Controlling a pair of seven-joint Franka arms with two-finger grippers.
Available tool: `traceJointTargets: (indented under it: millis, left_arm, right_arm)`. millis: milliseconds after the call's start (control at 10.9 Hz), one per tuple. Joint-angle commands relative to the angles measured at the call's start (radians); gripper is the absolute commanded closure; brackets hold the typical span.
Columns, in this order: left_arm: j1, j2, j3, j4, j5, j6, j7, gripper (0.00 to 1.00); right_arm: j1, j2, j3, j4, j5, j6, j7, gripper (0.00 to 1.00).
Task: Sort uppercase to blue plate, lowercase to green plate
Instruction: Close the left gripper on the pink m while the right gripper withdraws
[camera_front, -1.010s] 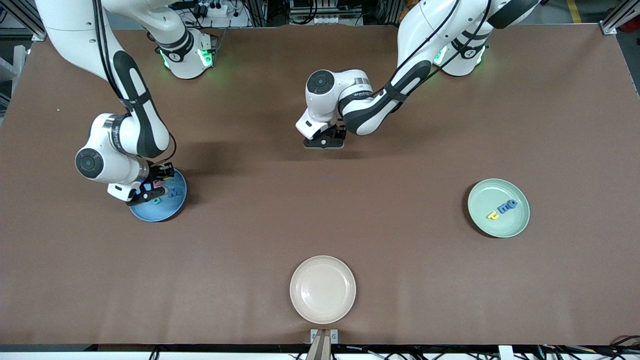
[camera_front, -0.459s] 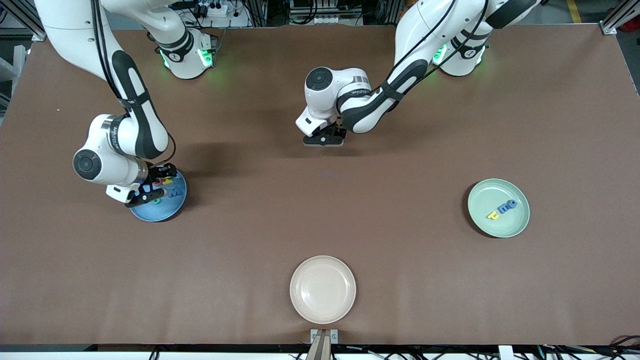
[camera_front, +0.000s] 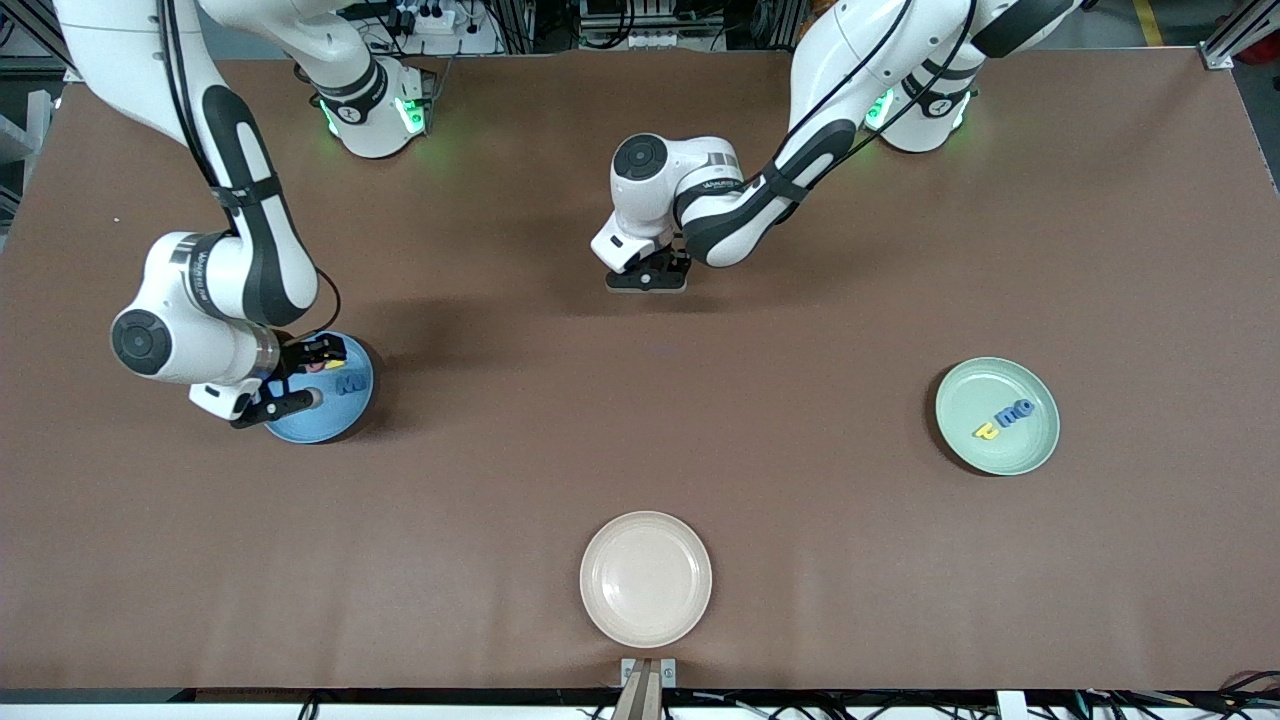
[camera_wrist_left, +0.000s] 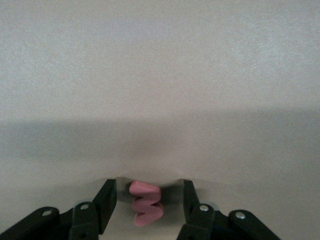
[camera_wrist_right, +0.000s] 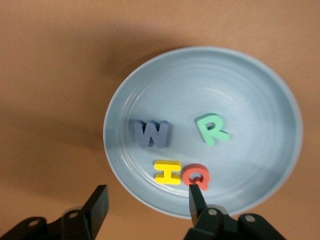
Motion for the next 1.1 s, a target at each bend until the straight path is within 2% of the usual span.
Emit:
traceJointTargets:
  millis: [0,184,367,459,734,1010]
  left_arm:
    - [-0.001,0.012,0.004,-0.008,0.032,0.029,-0.043,0.59]
    - [-0.003,0.018,0.006,-0.008,0.032,0.031,-0.043,0.79]
    - [-0.004,0.023,0.006,-0.006,0.032,0.032,-0.043,0.86]
    - [0.0,0.021,0.006,-0.005,0.032,0.032,-0.042,1.0]
    - [0.035,-0.003,0.009,0.012,0.032,0.029,-0.03,1.0]
    - [0.139,-0.106,0.009,0.014,0.033,0.026,0.039,1.0]
  right_arm:
    - [-0.053,-0.018,0.054,0.186,-0.116,-0.197,0.119,0.14]
    - [-0.09,-0.018,0.114,0.327,-0.184,-0.33,0.189,0.06]
    - [-0.126,-0.02,0.151,0.422,-0.196,-0.417,0.237,0.0]
    - [-0.153,-0.029,0.183,0.458,-0.198,-0.439,0.242,0.0]
    - [-0.175,-0.092,0.189,0.478,-0.211,-0.445,0.249,0.0]
    - [-0.189,-0.178,0.192,0.499,-0.192,-0.445,0.249,0.0]
